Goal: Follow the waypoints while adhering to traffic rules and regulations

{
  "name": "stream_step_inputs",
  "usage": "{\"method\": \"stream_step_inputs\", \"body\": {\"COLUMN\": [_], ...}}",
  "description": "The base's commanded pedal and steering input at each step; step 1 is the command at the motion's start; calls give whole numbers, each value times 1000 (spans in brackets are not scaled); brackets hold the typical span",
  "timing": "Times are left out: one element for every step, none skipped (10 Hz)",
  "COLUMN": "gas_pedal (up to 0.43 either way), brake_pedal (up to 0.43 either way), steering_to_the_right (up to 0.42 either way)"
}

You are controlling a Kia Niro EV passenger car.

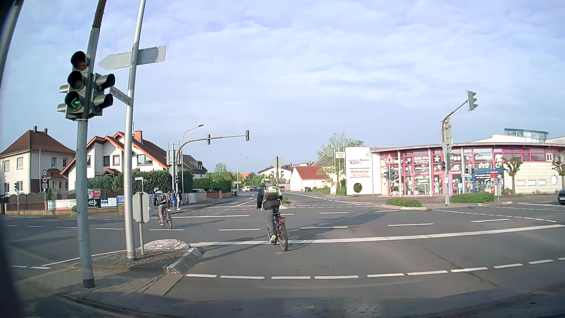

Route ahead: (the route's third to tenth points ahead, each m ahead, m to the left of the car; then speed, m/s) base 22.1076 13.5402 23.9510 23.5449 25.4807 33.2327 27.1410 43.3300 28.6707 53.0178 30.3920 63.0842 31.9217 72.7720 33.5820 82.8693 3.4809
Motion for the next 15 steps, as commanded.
{"method": "stream_step_inputs", "body": {"gas_pedal": [98, 98, 110, 118, 130, 130, 130, 130, 130, 130, 130, 130, 130, 130, 130], "brake_pedal": [0, 0, 0, 0, 0, 0, 0, 0, 0, 0, 0, 0, 0, 0, 0], "steering_to_the_right": [-18, -22, -28, -35, -41, -53, -64, -80, -98, -114, -130, -142, -153, -167, -181]}}
